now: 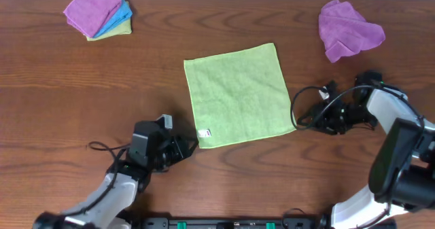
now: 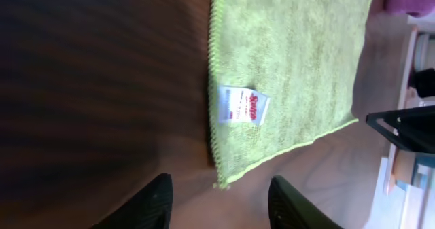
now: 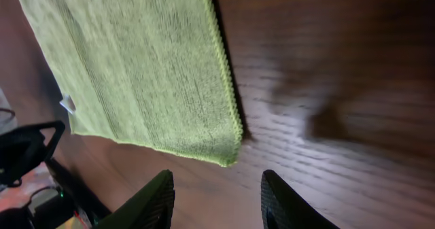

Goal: Fold the cloth
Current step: 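Move both grippers to the bottom corners of the green cloth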

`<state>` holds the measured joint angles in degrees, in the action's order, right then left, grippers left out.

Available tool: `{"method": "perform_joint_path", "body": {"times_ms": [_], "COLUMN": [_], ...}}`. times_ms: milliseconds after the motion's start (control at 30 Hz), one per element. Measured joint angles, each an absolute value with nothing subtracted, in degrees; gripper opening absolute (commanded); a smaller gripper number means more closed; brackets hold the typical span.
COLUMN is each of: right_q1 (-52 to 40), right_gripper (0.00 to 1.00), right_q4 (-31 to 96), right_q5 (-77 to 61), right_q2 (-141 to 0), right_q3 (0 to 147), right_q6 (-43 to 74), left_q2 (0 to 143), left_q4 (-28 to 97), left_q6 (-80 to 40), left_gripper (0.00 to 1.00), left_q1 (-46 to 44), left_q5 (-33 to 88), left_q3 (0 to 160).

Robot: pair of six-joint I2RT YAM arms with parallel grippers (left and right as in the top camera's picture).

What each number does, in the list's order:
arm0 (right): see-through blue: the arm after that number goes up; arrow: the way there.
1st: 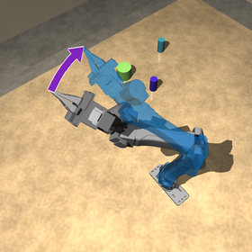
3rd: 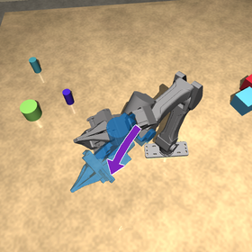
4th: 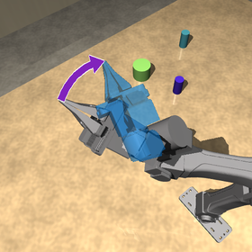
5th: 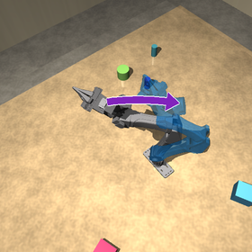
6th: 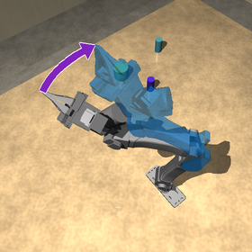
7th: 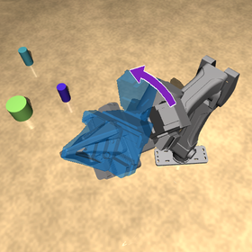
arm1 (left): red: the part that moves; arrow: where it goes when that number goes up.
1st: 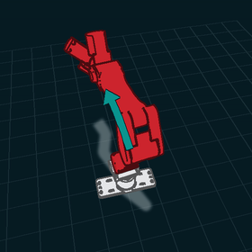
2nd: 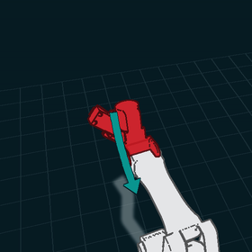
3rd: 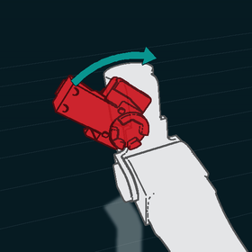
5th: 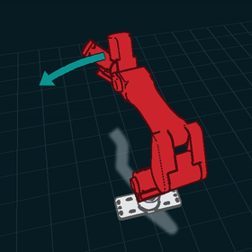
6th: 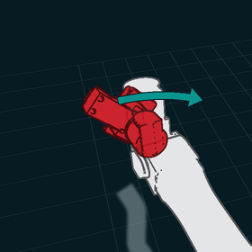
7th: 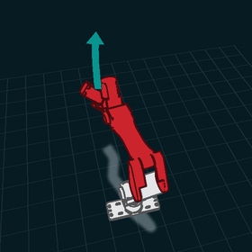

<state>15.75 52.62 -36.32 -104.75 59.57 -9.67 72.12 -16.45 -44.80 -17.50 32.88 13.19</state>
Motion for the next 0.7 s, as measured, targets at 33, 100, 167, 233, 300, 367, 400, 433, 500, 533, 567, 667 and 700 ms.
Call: {"method": "perform_joint_path", "body": {"times_ms": [33,100,167,233,300,367,400,433,500,533,567,667,700], "right_q1": [15.64,15.64,15.64,15.64,15.64,15.64,15.64,15.64,15.64,15.68,15.66,15.66,15.66], "right_gripper": [0.42,0.42,0.43,0.44,0.44,0.45,0.45,0.45,0.43,0.43,0.43,0.43,0.43], "right_q4": [52.66,52.60,52.40,51.40,50.54,50.39,50.26,50.24,50.24,50.15,50.00,48.97,48.49], "right_q5": [-36.49,-36.51,-36.51,-36.53,-36.53,-36.58,-36.58,-36.56,-36.64,-37.58,-38.76,-41.21,-41.98], "right_q2": [-104.75,-104.75,-104.75,-104.75,-104.75,-105.03,-105.38,-105.82,-107.28,-108.64,-109.27,-110.26,-110.52], "right_q3": [59.33,59.18,59.00,58.41,57.71,57.41,57.39,57.36,57.34,57.36,57.36,57.39,57.39], "right_q6": [-9.82,-9.98,-10.13,-10.24,-10.39,-10.41,-10.41,-10.44,-10.44,-10.44,-10.46,-10.35,-10.33], "left_q2": [73.19,75.16,76.99,77.80,78.04,78.19,78.24,78.28,78.28,78.30,78.30,78.30,78.30], "left_q4": [-17.52,-19.00,-20.45,-21.34,-21.91,-22.20,-22.28,-22.33,-22.35,-22.37,-22.37,-22.35,-22.35], "left_q6": [-45.17,-45.50,-45.95,-46.33,-46.52,-46.76,-46.94,-47.00,-47.37,-47.64,-47.83,-47.86,-47.88], "left_gripper": [0.48,0.48,0.48,0.49,0.49,0.49,0.49,0.49,0.49,0.49,0.49,0.49,0.49], "left_q1": [-17.87,-18.28,-18.52,-18.63,-19.09,-19.99,-20.58,-21.08,-21.98,-22.41,-22.63,-22.72,-22.72], "left_q5": [33.01,33.06,33.58,34.33,34.52,34.52,34.52,34.52,34.52,34.52,34.52,34.52,34.52], "left_q3": [13.19,13.19,13.21,13.21,13.21,13.21,13.21,13.21,13.21,13.21,13.21,13.21,13.21]}}
